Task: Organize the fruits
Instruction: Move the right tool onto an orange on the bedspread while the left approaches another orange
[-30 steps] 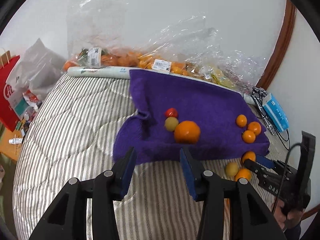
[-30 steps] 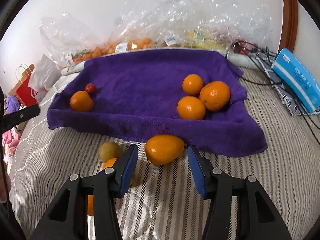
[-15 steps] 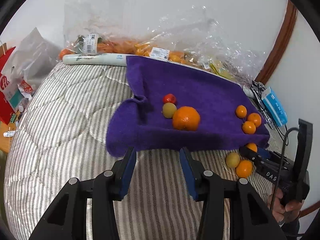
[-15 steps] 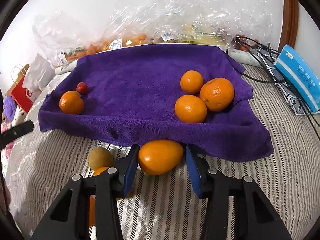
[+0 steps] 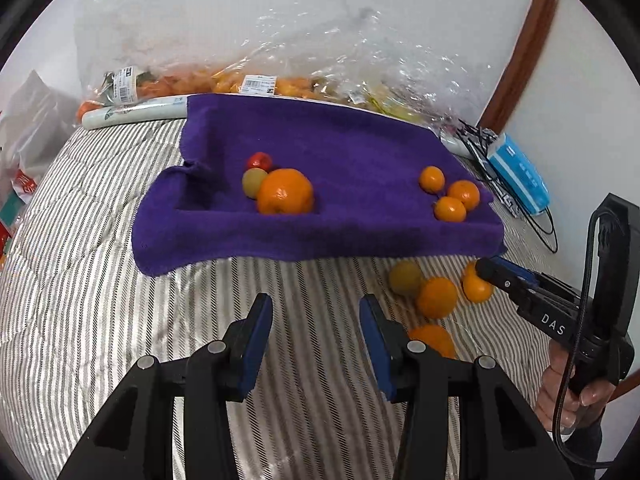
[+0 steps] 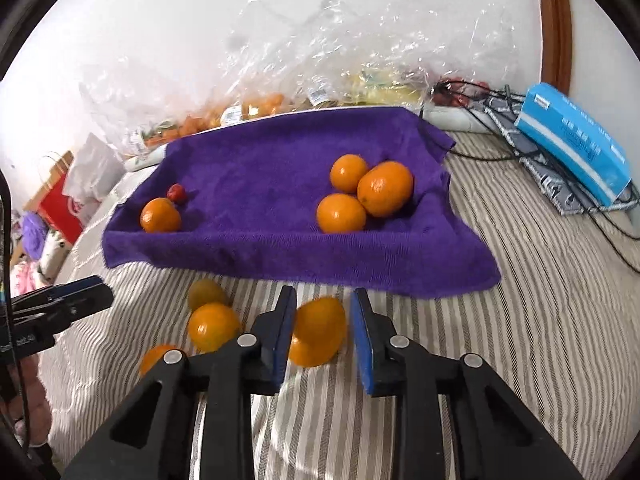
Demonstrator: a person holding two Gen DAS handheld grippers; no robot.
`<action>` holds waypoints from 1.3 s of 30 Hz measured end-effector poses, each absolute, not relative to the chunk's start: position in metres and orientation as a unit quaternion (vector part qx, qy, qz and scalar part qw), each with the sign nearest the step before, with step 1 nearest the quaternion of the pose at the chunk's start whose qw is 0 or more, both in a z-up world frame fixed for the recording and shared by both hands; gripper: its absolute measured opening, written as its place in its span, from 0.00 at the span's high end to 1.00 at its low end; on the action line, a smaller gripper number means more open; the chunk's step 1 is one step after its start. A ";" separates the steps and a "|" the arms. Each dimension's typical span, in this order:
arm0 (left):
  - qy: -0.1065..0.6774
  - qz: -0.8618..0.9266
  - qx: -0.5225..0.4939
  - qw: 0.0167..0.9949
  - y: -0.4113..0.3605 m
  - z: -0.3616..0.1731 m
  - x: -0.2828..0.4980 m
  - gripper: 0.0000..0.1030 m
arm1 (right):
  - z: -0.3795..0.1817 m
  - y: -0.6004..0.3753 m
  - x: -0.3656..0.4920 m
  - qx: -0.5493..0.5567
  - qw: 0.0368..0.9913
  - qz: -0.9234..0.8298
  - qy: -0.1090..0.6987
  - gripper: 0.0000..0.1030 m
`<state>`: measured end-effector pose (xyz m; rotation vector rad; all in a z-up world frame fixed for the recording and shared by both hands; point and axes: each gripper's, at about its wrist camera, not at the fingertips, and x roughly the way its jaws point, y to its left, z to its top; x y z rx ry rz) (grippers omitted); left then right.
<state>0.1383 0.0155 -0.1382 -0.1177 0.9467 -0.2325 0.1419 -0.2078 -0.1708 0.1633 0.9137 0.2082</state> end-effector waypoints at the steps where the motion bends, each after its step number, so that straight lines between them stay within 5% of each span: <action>1: 0.455 -0.113 -0.056 0.881 0.014 -0.138 0.137 0.58 | -0.172 -0.208 0.140 0.077 0.888 0.102 0.443 0.68; 23: 0.450 -0.165 -0.072 0.874 -0.001 -0.142 0.120 0.57 | -0.178 -0.221 0.111 0.053 0.895 0.100 0.432 0.68; 39: 0.475 -0.175 0.012 0.862 -0.065 -0.172 0.122 0.57 | -0.187 -0.252 0.080 0.039 0.890 0.096 0.445 0.63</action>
